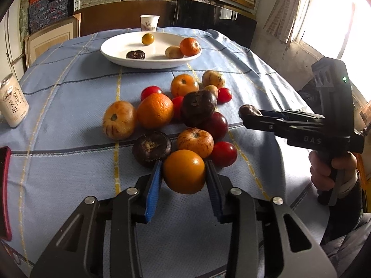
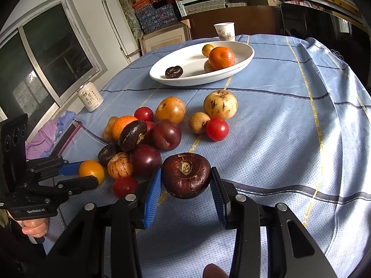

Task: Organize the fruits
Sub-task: 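Place the orange fruit and mangosteen on the plate with both tools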

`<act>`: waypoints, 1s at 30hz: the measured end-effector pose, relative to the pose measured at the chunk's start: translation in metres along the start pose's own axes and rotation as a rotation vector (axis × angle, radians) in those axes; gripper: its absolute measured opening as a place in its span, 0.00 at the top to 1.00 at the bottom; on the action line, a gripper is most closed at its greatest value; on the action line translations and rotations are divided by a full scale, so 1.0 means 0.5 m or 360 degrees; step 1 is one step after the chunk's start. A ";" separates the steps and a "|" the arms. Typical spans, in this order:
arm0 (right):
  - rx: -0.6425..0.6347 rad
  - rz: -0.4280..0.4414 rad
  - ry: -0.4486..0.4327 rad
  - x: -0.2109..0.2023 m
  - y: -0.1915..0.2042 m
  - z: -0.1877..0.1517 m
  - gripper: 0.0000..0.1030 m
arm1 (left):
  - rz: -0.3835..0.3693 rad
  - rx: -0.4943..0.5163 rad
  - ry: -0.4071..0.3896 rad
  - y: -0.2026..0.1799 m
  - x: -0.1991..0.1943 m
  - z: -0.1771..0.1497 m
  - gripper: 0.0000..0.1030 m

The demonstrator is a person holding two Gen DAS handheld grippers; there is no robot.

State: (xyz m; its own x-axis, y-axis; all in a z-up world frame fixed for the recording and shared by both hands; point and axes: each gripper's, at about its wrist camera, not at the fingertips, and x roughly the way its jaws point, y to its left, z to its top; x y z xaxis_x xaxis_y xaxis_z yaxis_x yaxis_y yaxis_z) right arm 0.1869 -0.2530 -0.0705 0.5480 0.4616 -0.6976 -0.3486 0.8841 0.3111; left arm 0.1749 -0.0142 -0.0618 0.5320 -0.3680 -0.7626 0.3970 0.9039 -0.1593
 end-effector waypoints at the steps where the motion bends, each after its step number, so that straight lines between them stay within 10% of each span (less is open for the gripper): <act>1: -0.0003 0.0012 0.0001 -0.003 0.002 0.004 0.59 | -0.0003 0.0007 -0.0004 0.002 -0.005 0.003 0.64; 12: -0.0077 -0.0070 -0.0192 -0.032 0.015 0.187 0.59 | 0.0105 0.0065 -0.0174 0.099 -0.032 0.209 0.64; 21: -0.0057 -0.0094 -0.0117 0.139 0.030 0.316 0.59 | 0.0194 -0.0125 -0.0093 0.220 0.149 0.458 0.64; 30: -0.0054 -0.0092 -0.0012 0.233 0.034 0.352 0.54 | 0.0247 -0.0193 0.0032 0.266 0.267 0.509 0.61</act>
State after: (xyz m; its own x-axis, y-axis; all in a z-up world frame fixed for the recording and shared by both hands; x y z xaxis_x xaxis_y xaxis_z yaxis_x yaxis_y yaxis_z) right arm 0.3787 -0.1715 -0.0331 0.5733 0.4107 -0.7090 -0.3421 0.9063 0.2483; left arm 0.4890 0.0017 -0.0253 0.5644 -0.2186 -0.7960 0.2176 0.9696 -0.1120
